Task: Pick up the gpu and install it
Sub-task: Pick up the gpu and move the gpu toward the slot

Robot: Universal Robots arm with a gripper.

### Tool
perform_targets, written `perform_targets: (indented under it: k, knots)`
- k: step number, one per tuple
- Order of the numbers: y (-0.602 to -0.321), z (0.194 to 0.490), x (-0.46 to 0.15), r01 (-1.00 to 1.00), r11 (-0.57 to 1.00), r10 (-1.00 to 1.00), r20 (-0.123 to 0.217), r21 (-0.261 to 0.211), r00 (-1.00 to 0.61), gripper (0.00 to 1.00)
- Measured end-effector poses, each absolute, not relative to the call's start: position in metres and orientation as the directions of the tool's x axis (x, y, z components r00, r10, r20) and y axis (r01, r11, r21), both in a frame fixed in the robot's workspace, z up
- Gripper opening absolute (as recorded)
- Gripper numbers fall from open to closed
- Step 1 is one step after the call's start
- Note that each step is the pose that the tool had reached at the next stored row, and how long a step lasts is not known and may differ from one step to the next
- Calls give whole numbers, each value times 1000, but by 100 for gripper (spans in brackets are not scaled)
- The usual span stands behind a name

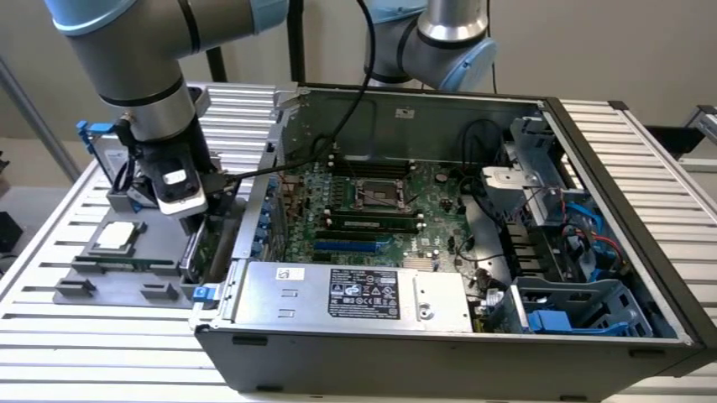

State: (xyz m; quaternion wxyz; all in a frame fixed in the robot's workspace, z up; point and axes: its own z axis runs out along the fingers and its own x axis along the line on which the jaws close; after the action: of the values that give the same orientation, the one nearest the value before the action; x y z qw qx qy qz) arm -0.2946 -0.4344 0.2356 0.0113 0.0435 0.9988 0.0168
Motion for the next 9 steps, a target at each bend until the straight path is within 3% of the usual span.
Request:
perform_targets:
  k: [9]
  knots:
    - [-434, 236, -297, 13, 999, 14, -21, 35, -1000, 0]
